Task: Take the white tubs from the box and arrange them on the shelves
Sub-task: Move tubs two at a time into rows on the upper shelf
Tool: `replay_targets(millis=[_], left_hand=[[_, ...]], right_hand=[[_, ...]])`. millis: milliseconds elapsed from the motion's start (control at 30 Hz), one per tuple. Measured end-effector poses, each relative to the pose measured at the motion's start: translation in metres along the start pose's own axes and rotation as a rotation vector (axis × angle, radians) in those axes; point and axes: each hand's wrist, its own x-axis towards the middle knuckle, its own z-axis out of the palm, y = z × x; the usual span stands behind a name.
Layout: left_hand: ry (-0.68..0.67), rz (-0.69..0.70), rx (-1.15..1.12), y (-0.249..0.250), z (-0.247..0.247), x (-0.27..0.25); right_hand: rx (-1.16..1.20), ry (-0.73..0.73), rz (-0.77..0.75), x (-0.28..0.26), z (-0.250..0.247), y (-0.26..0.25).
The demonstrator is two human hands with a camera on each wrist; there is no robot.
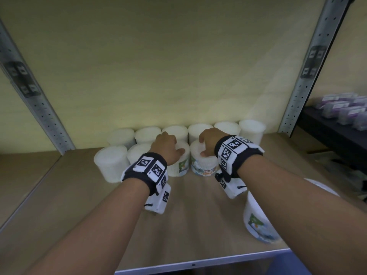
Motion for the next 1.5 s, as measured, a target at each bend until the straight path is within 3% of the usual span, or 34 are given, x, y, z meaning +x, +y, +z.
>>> replay_targets(millis=[433,567,667,767,867,1233,1500], left_hand=[[-0.191,0.108,-0.128,-0.001,-0.019,-0.003],[-0.055,0.057,-0.251,0.000,-0.021,-0.003],[0.056,-0.004,-0.194,0.004,-0.016,-0.001],[-0.006,-0.058,-0.024,0.008,-0.006,-0.001],[0.003,-0.054,0.045,0.009,0.000,-0.002],[-0.167,0.037,-0.049,0.007,-0.018,0.002],[-0.199,0.070,-0.096,0.002,-0.018,-0.001]], right_hand=[[0.013,0.033,-0.025,-0.002,0.002,0.002],[0.013,-0.063,0.016,0.001,-0.004,-0.004],[-0.043,-0.049,-0.008,0.003,-0.004,-0.003],[-0.029,0.025,-0.020,0.000,0.001,0.000],[0.023,-0.037,0.022,0.002,-0.002,-0.004],[-0.007,0.039,-0.028,0.003,0.004,0.003],[-0.005,-0.061,-0.001,0.003,-0.005,-0.004]])
